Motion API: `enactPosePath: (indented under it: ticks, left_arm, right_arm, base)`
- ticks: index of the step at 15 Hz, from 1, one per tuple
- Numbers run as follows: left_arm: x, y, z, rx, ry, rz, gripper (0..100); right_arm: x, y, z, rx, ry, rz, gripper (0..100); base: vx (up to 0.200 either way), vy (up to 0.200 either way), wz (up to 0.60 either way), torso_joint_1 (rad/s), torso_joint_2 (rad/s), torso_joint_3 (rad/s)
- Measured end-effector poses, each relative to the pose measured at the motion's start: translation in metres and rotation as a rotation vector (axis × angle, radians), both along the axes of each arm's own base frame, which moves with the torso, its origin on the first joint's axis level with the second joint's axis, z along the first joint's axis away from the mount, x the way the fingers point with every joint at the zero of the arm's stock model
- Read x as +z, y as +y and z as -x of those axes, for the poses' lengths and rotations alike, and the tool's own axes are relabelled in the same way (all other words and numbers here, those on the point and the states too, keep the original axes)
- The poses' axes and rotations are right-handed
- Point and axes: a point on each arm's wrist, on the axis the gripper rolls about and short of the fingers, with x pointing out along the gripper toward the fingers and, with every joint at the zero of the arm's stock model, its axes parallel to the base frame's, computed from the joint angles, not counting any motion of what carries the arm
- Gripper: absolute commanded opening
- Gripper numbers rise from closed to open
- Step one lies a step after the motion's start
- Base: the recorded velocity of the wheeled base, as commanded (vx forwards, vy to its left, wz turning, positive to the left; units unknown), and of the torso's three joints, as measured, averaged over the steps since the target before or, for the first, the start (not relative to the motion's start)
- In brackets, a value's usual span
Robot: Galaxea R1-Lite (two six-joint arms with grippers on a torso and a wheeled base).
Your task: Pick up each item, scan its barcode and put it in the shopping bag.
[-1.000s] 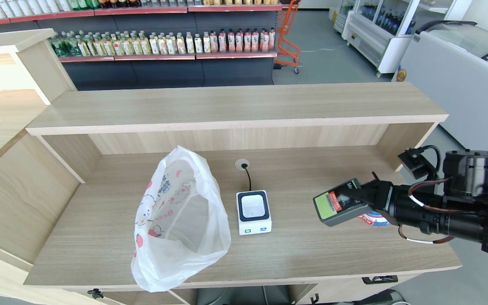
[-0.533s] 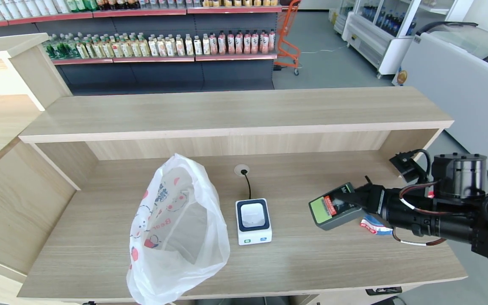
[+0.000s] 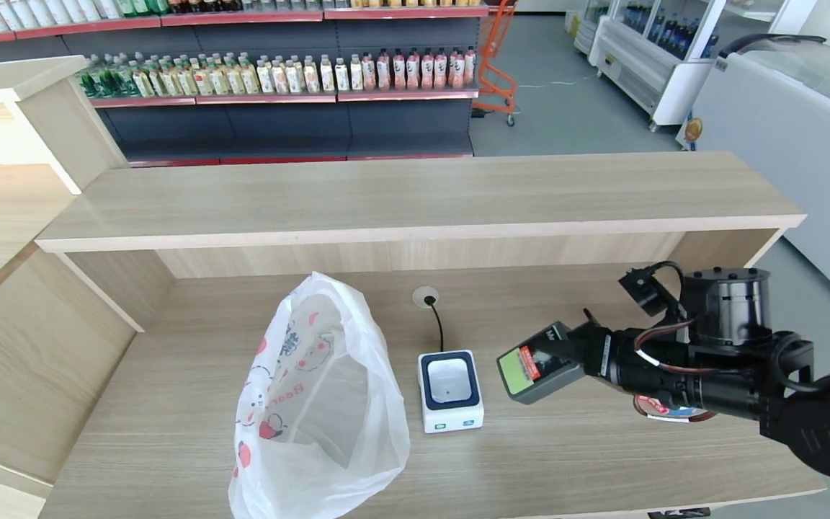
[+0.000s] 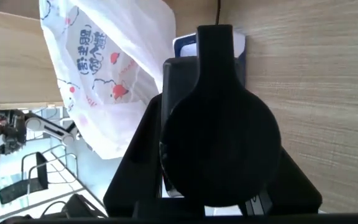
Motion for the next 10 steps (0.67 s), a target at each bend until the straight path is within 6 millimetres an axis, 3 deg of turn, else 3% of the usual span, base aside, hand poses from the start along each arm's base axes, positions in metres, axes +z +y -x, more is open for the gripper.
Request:
enactPosePath:
  ticks: [6,10]
  left_arm:
    - [0.000,0.000,0.000,0.001,0.000,0.000,100]
    - [0.000,0.000,0.000,0.000,0.000,-0.001,100]
  right_arm:
    - [-0.024,0.011,-0.003,0.013,-0.019,0.157,0]
    - [-0.030,0.022,-0.013,0.033,-0.073,0.139,0]
  base:
    - [0.000,0.000,0.00,0.000,0.00,0.000]
    - [0.000,0.000,0.00,0.000,0.00,0.000]
